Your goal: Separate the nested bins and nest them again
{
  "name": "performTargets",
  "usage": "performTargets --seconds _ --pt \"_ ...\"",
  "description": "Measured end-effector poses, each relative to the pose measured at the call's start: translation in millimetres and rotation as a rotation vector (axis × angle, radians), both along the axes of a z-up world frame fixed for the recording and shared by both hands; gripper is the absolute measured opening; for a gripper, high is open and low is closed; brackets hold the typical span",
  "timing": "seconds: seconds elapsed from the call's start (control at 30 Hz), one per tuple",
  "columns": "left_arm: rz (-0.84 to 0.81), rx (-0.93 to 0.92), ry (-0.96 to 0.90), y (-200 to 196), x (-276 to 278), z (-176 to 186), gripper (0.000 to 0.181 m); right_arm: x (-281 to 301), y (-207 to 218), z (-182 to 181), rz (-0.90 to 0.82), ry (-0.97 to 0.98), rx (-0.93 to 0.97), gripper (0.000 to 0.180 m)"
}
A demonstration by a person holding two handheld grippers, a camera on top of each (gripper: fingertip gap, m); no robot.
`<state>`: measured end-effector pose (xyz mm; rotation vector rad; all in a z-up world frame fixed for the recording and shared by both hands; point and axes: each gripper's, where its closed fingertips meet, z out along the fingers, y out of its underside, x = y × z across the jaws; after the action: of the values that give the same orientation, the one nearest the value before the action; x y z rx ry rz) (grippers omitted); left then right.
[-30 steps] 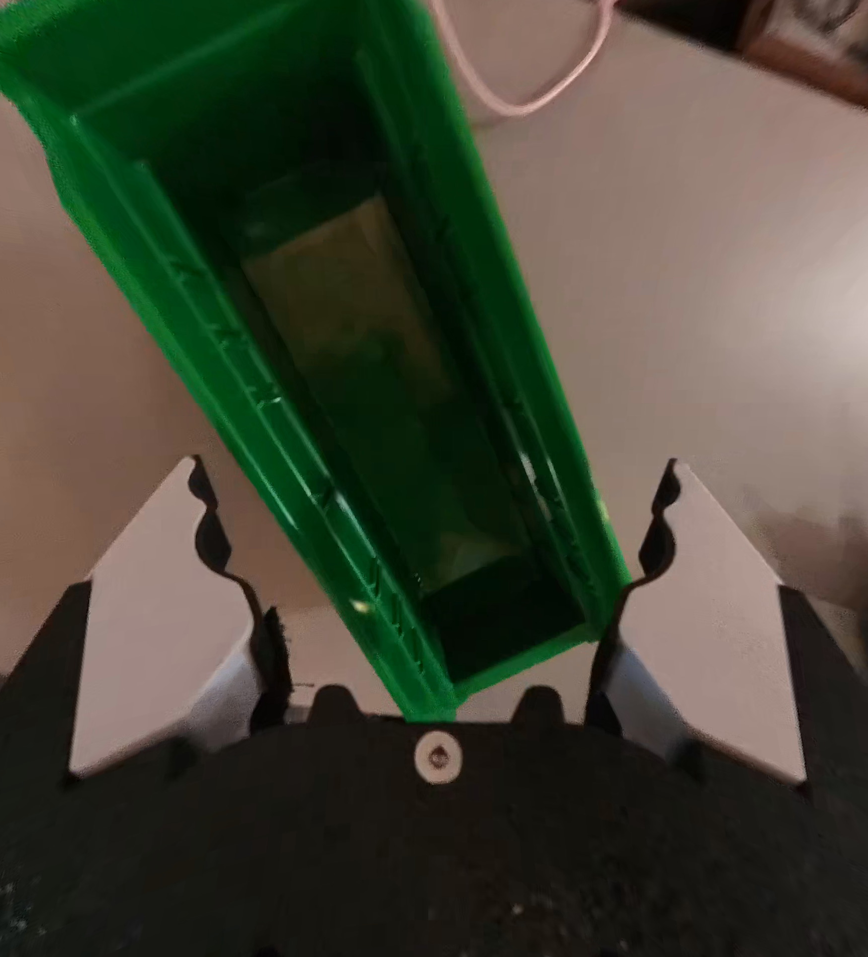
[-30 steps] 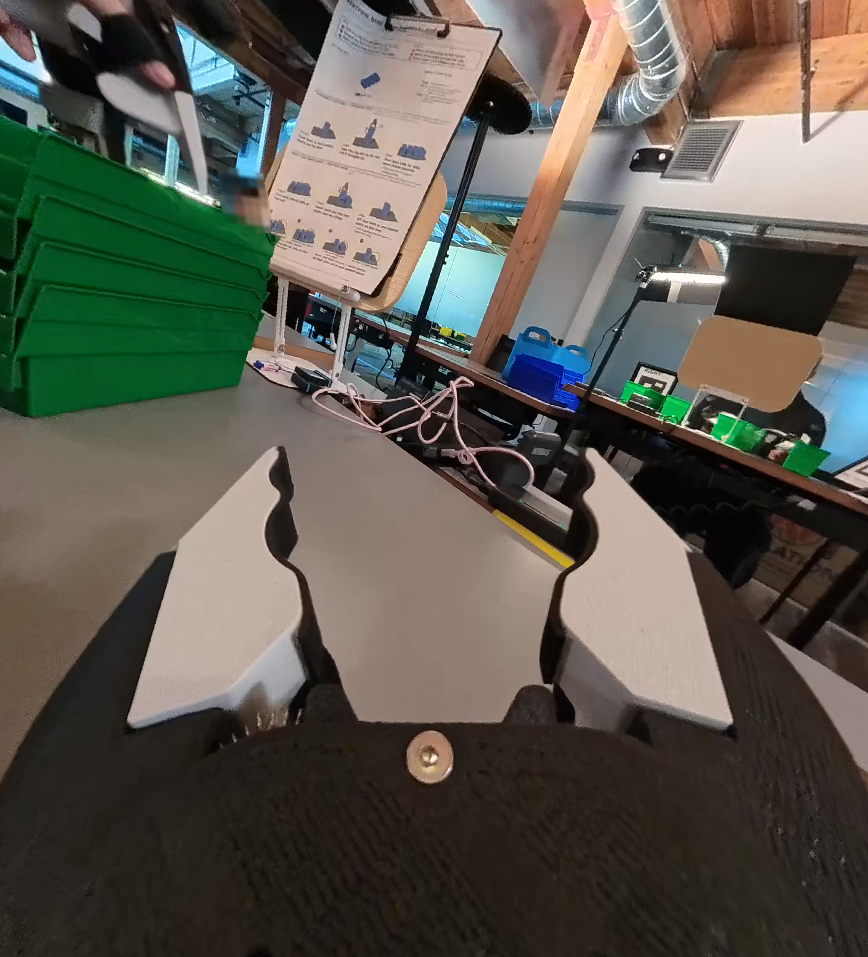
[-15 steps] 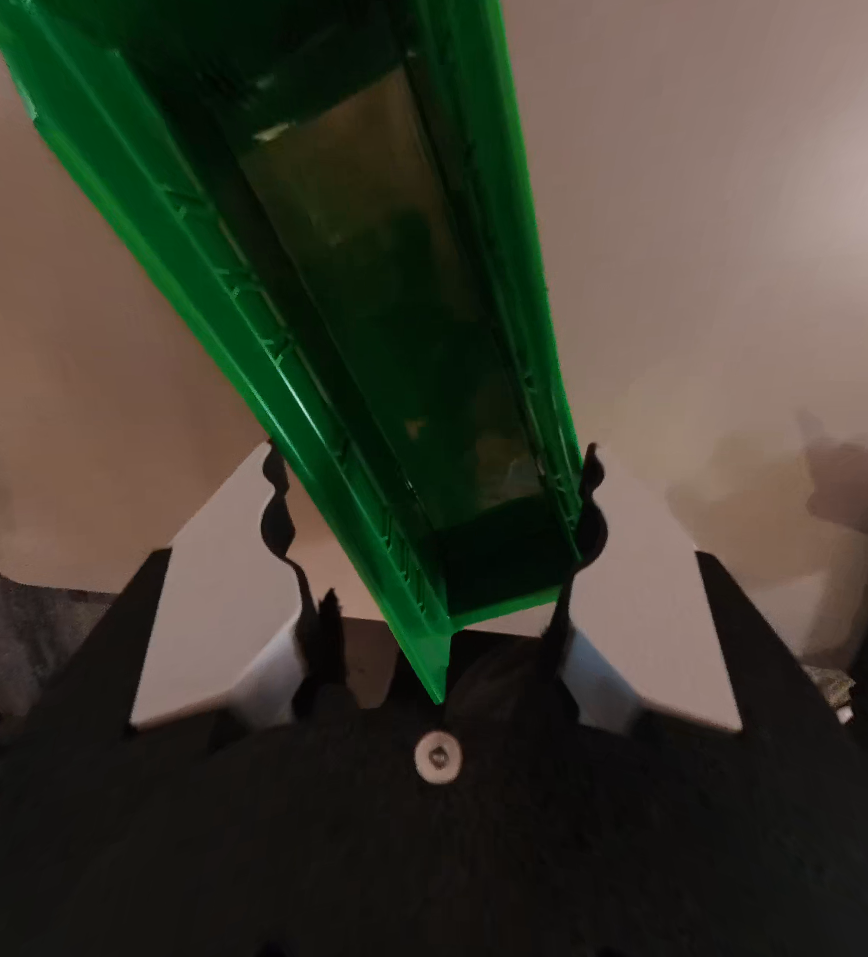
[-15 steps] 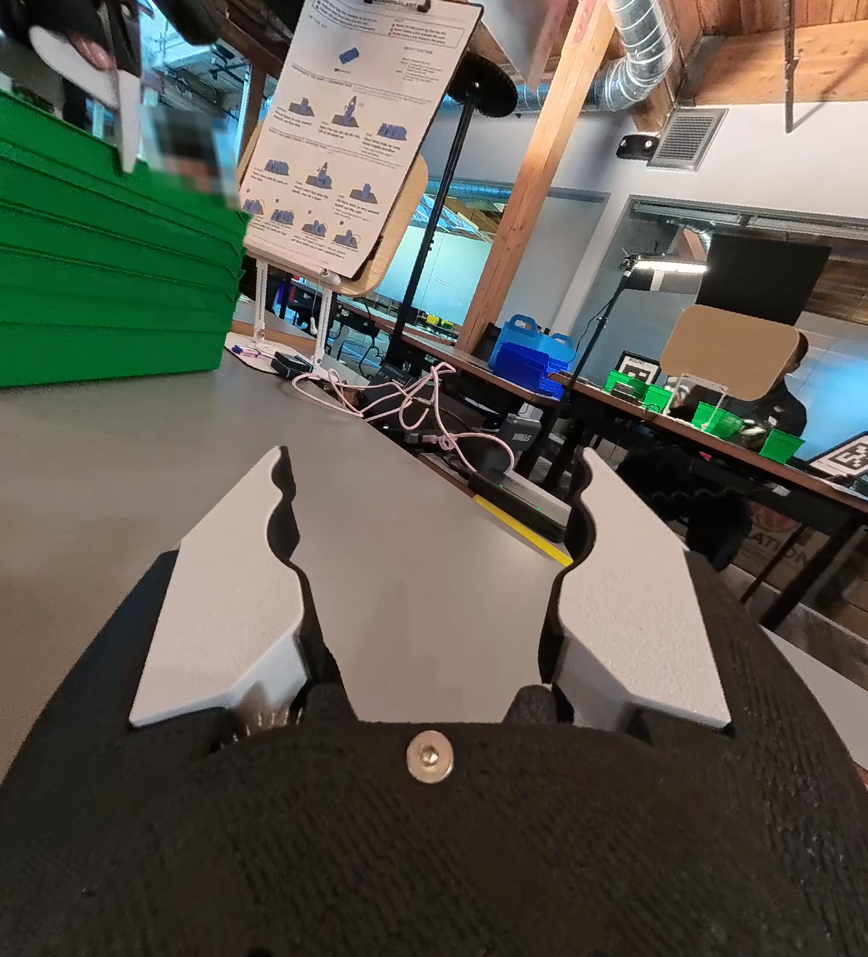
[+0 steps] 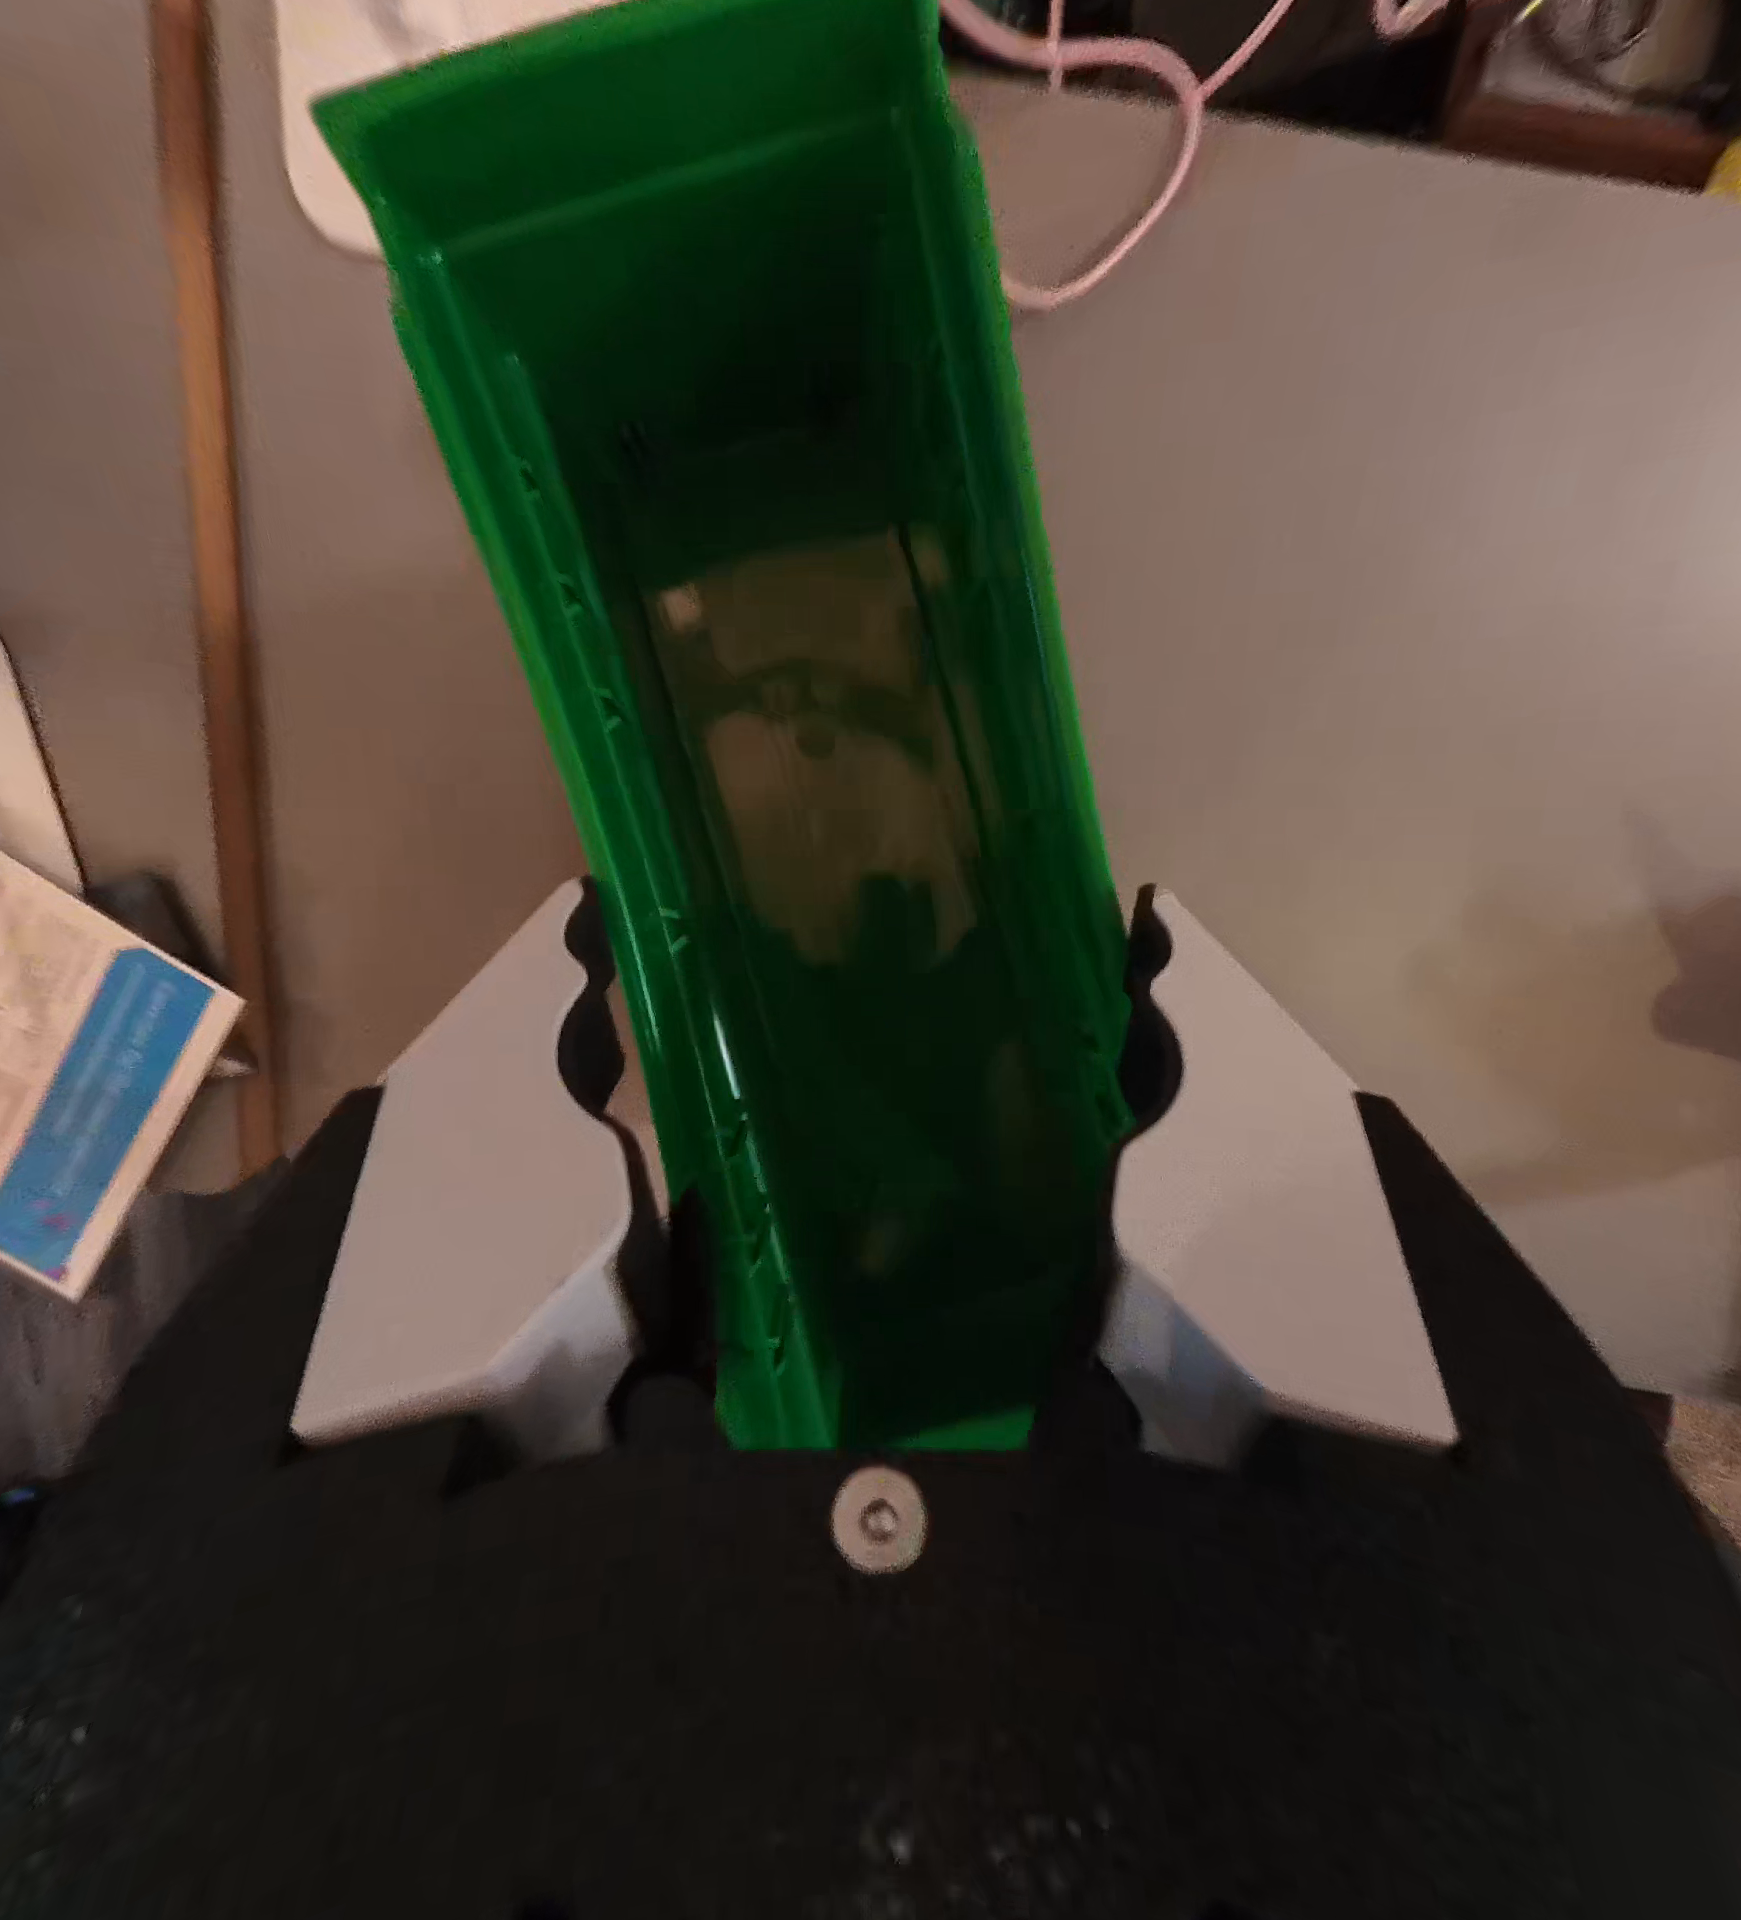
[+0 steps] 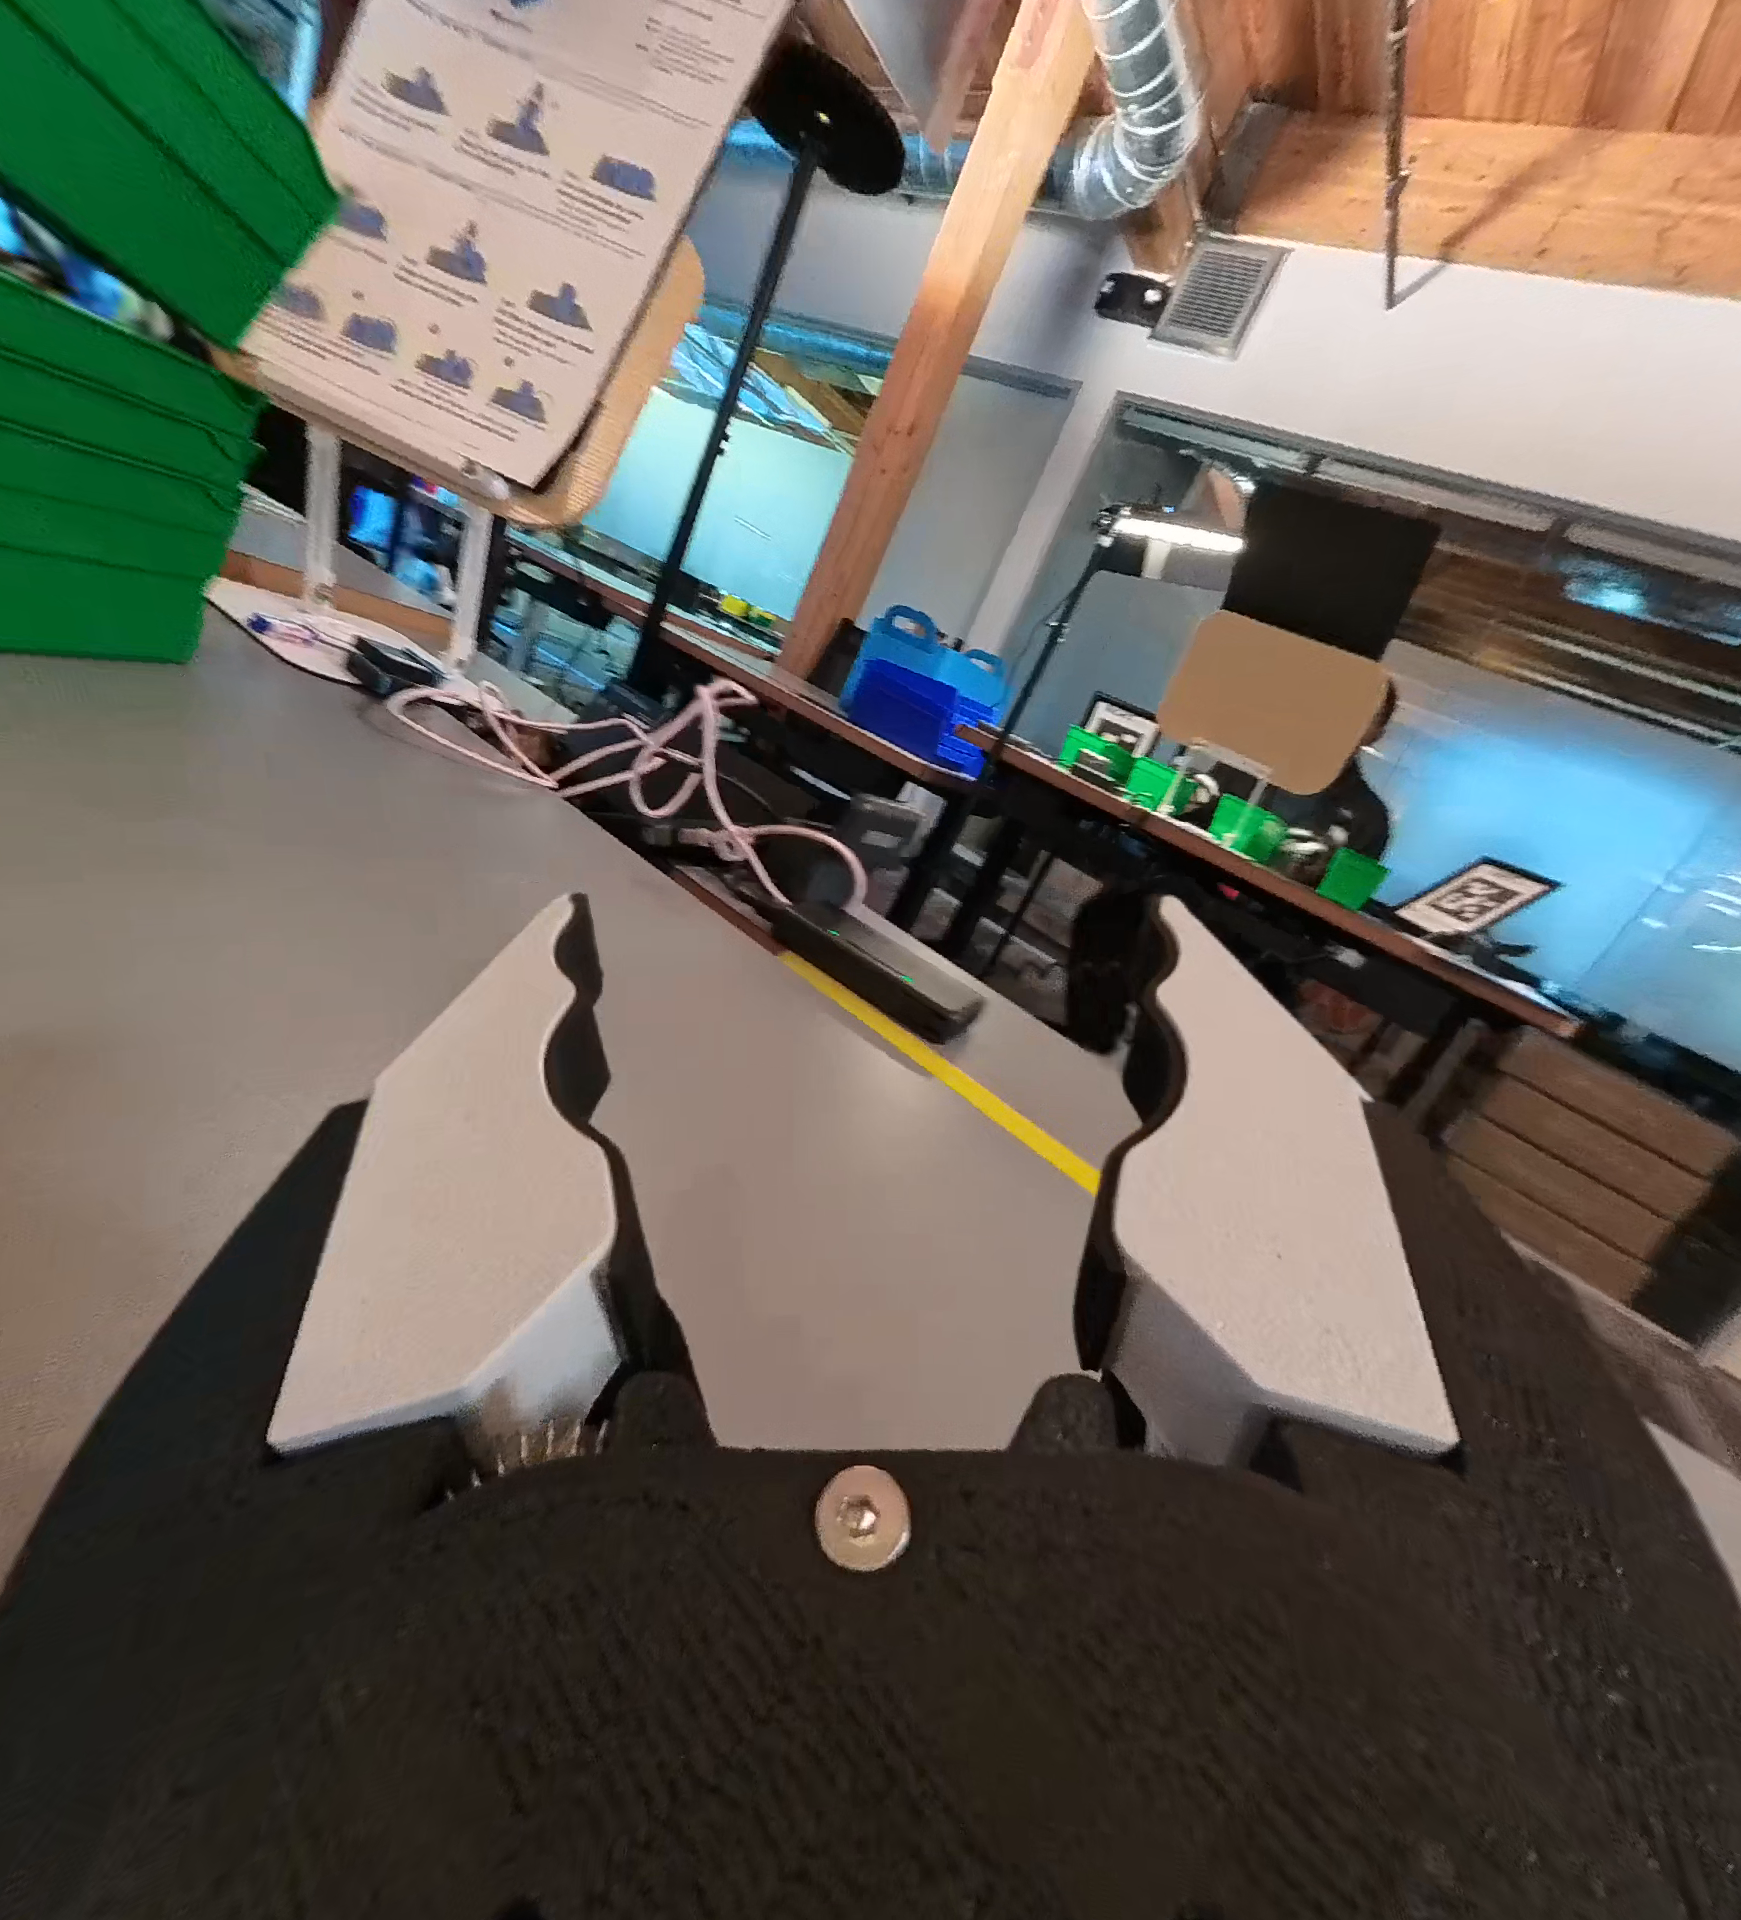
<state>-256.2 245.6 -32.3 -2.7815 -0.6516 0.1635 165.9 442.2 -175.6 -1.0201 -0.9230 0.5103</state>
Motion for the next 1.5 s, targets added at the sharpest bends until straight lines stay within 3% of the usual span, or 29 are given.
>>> performTargets --seconds 0.17,0.3,0.47,0.7,0.83,0.97,1.5 --pt "-0.173 0.161 0.036 39.9 54.4 48.7 0.097 46.7 48.2 5.0 -0.177 0.027 0.006 0.102" --pt "-0.375 0.216 0.008 77.7 127.9 47.9 0.098 95.7 84.8 8.7 -0.327 0.075 -0.019 0.102" --pt "-0.624 0.177 -0.031 121.5 225.1 -4.8 0.099 157.1 117.5 7.7 -0.513 0.115 -0.043 0.101" --pt "-0.829 0.017 -0.075 143.3 318.6 -112.4 0.1 189.6 129.6 8.9 -0.537 0.263 -0.151 0.102" --pt "-0.849 -0.014 -0.127 144.6 342.7 -163.3 0.1 181.7 127.8 7.7 -0.524 0.229 -0.135 0.102" --pt "-0.847 -0.004 -0.043 148.0 344.2 -188.1 0.102 175.9 127.0 6.5 -0.508 0.214 -0.135 0.102" --pt "-0.737 0.122 -0.012 161.1 356.5 -191.7 0.11 165.6 125.9 2.4 -0.479 0.182 -0.146 0.102"
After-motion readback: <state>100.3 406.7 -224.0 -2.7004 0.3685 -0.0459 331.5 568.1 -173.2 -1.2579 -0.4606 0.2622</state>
